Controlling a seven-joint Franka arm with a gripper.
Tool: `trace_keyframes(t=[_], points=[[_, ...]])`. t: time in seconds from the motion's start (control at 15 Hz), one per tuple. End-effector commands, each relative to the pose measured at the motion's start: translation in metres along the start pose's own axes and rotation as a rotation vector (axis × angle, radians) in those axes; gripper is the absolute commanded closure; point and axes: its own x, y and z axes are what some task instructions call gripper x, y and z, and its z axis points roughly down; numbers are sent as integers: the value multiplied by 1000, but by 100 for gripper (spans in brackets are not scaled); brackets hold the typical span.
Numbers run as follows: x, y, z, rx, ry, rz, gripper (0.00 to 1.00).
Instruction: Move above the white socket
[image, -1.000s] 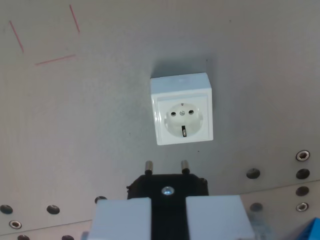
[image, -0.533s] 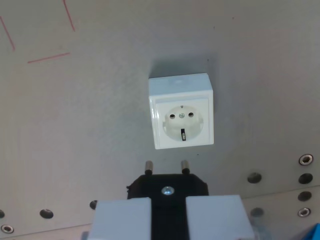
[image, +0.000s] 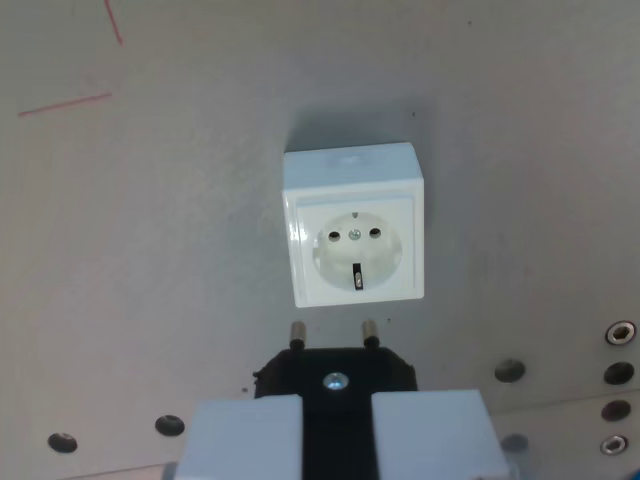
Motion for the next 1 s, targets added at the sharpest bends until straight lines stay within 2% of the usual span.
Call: trace_keyframes(t=[0.07, 1.0], points=[[-5, 6, 13, -13, 104, -49, 100], [-24, 12, 62, -28, 123, -83, 100]])
